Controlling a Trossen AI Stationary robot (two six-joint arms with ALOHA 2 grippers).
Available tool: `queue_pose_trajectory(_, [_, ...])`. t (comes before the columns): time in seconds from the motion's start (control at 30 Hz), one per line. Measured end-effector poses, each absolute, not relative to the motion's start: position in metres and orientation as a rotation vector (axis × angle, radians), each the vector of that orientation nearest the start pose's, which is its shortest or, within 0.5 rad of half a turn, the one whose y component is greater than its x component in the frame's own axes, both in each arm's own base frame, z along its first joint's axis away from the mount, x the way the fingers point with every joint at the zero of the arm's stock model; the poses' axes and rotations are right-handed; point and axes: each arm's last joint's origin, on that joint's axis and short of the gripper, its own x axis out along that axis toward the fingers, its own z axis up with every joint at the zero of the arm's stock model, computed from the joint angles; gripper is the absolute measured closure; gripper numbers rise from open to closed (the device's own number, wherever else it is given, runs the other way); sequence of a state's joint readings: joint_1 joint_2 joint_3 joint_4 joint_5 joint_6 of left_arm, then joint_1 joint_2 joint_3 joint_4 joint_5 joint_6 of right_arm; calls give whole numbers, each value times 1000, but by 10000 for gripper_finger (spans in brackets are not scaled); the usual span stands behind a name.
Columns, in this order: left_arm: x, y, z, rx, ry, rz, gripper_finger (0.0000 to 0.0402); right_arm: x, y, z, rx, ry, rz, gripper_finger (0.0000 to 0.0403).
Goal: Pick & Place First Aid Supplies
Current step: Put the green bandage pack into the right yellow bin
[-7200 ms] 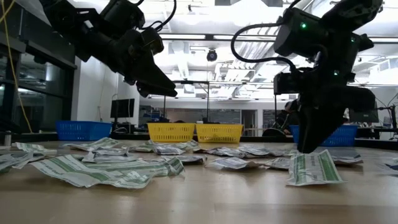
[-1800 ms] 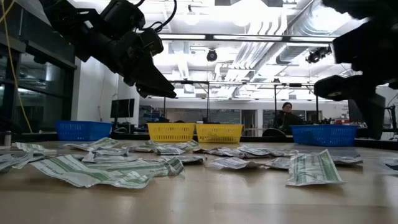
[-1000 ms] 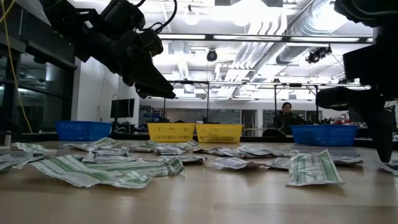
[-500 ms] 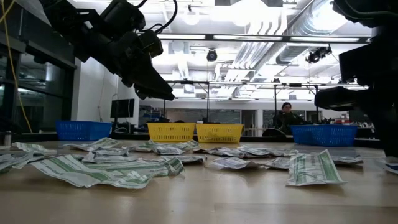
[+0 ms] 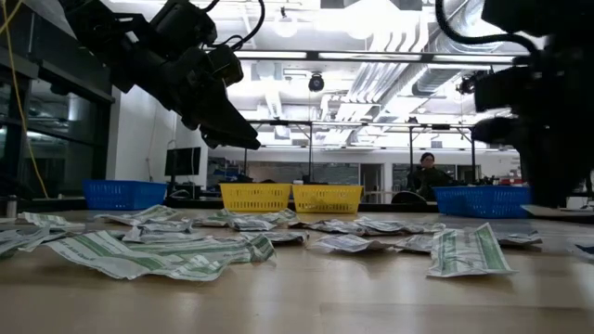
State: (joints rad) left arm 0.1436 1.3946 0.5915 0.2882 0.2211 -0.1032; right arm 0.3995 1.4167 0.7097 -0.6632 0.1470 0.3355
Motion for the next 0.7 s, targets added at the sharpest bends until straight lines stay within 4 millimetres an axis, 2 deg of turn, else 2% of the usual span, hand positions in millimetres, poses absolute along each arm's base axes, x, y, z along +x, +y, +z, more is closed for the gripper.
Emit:
queue_pose_trajectory(0.17, [269,32,181,-194,510,-49,239,226,65,179,-121,1271,-164,403])
queue_pose_trajectory(0.33, [269,33,181,-193,510,-45,239,251,34,204,-163,1146,-279,403])
queue_pose_trajectory(0.53, [269,33,182,-193,510,-44,239,281,-22,224,-196,892,-395,403])
queue_pose_trajectory(0.7, [269,33,182,-193,510,-44,239,291,-77,233,-135,624,-539,403])
